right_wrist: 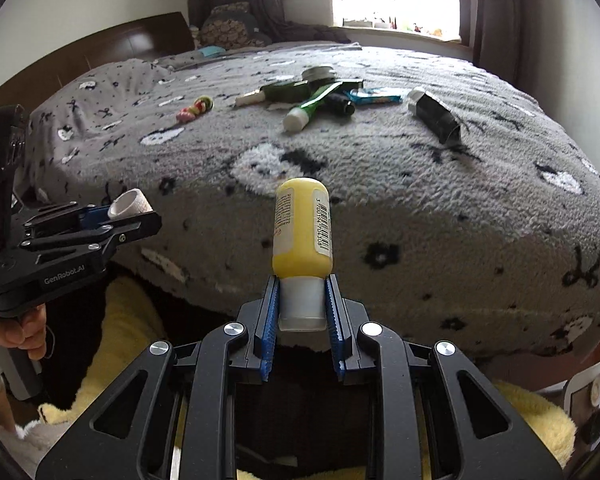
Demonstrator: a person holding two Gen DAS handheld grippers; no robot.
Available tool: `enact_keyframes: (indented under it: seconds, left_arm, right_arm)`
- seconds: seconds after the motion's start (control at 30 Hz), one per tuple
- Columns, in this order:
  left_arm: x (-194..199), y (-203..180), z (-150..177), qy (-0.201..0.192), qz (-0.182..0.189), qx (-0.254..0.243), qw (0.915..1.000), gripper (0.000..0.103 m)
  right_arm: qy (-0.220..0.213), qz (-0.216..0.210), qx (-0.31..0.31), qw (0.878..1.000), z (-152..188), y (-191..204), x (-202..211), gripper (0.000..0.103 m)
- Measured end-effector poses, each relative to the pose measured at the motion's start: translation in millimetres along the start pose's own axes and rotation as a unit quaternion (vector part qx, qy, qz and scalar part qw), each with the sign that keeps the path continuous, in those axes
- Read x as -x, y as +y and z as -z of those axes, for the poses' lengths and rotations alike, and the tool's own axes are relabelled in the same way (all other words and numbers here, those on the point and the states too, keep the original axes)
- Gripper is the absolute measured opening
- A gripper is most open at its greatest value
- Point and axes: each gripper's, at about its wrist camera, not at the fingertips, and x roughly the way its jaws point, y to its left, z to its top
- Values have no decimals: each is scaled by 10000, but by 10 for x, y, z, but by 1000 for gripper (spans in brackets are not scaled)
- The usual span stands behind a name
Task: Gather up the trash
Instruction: 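Lower both tools below the bed edge and release the bottle and tape roll into the bin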
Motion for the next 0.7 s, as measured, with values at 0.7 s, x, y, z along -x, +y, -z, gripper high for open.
enact_keyframes:
  seconds: [0.7]
  left_arm:
    - [-975, 136, 875, 1746, 456, 345, 9830, 31]
  right_arm:
    - [2016, -281, -442, 9781, 691, 23, -979, 23]
